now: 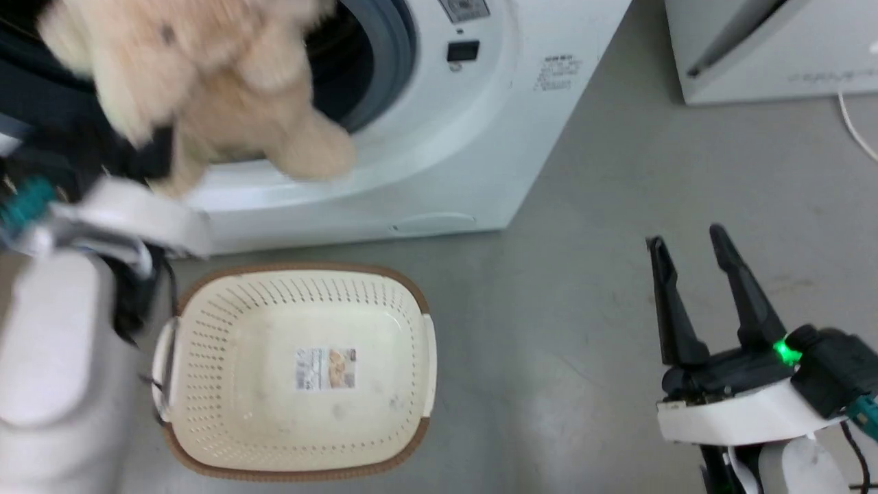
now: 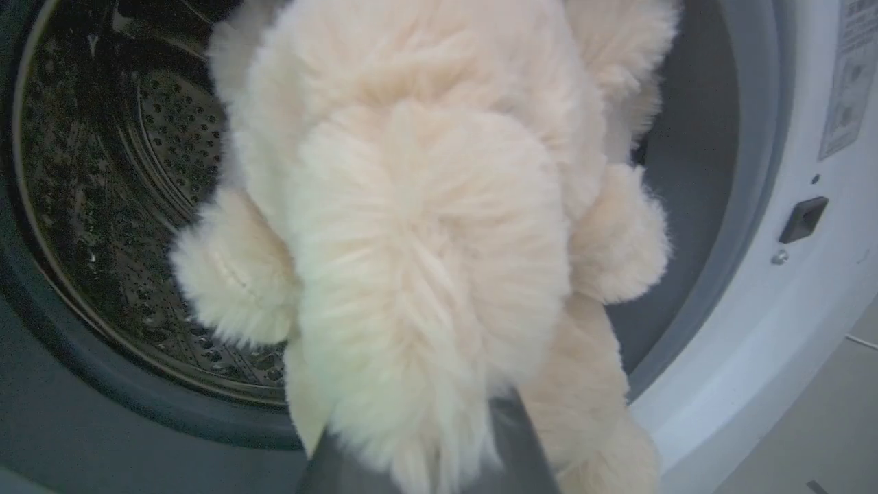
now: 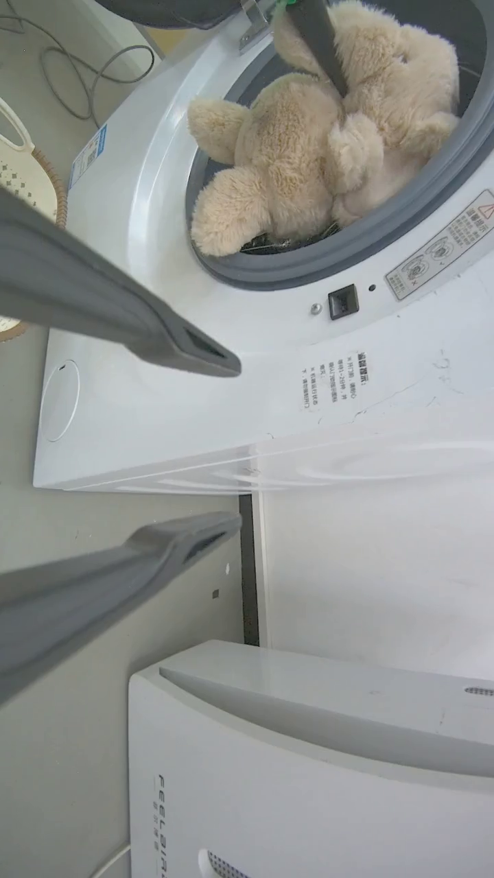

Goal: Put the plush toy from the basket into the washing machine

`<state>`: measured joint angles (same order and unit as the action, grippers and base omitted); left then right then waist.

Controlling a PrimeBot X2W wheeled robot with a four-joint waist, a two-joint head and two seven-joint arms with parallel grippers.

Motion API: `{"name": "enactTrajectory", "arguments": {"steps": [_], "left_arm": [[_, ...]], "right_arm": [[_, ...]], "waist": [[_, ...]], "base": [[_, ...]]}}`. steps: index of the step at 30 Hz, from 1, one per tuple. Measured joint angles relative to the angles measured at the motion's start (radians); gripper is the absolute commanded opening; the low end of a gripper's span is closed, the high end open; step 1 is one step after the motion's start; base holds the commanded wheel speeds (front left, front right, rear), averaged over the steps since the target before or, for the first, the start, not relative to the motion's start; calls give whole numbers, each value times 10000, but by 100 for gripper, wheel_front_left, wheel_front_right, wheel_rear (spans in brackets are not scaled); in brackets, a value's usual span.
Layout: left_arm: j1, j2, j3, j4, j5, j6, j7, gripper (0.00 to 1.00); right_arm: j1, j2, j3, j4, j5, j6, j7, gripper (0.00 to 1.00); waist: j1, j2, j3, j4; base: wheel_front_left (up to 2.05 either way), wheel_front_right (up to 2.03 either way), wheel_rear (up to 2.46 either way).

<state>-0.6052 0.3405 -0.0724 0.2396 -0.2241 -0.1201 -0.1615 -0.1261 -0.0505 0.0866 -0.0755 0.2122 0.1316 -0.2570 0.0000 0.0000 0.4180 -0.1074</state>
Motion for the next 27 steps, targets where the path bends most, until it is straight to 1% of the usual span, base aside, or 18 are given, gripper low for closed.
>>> {"name": "enactTrajectory", "arguments": {"steps": [6, 11, 13, 16, 20, 23, 27], "left_arm": [[-2429, 1243, -403, 759, -36, -61, 1141, 0], [-4465, 2063, -1179, 1893, -341, -63, 1933, 0], [-5177, 2297, -1446, 2406, -481, -63, 2113, 0], [-6165, 2476, -1751, 3187, -675, -63, 2274, 0], [-7304, 2497, -2056, 4180, -865, -63, 2311, 0], [-7872, 2458, -2426, 4847, -982, -63, 2347, 0], [-8295, 2339, -3193, 5624, -1386, -63, 2846, 0]], "right_arm": [[-458, 0, 40, -454, 117, 0, -2, 100], [-696, 0, 102, -581, 240, 0, -2, 100], [-749, 0, 132, -583, 345, 0, 0, 100], [-781, 0, 192, -589, 428, 0, 0, 100], [-848, 0, 268, -593, 445, 0, 0, 100], [-925, 0, 299, -602, 449, 0, 0, 100], [-1040, 0, 314, -614, 487, 0, 0, 100]], "waist": [[1, 0, 1069, -323], [2, 0, 1928, -565], [1, 0, 2226, -664], [2, 0, 2609, -801], [2, 0, 3025, -944], [2, 0, 3262, -1020], [2, 0, 3513, -1061]], "base": [[0, 0, 0], [0, 0, 0], [0, 0, 0], [0, 0, 0], [0, 0, 0], [0, 0, 0], [0, 0, 0]]}}
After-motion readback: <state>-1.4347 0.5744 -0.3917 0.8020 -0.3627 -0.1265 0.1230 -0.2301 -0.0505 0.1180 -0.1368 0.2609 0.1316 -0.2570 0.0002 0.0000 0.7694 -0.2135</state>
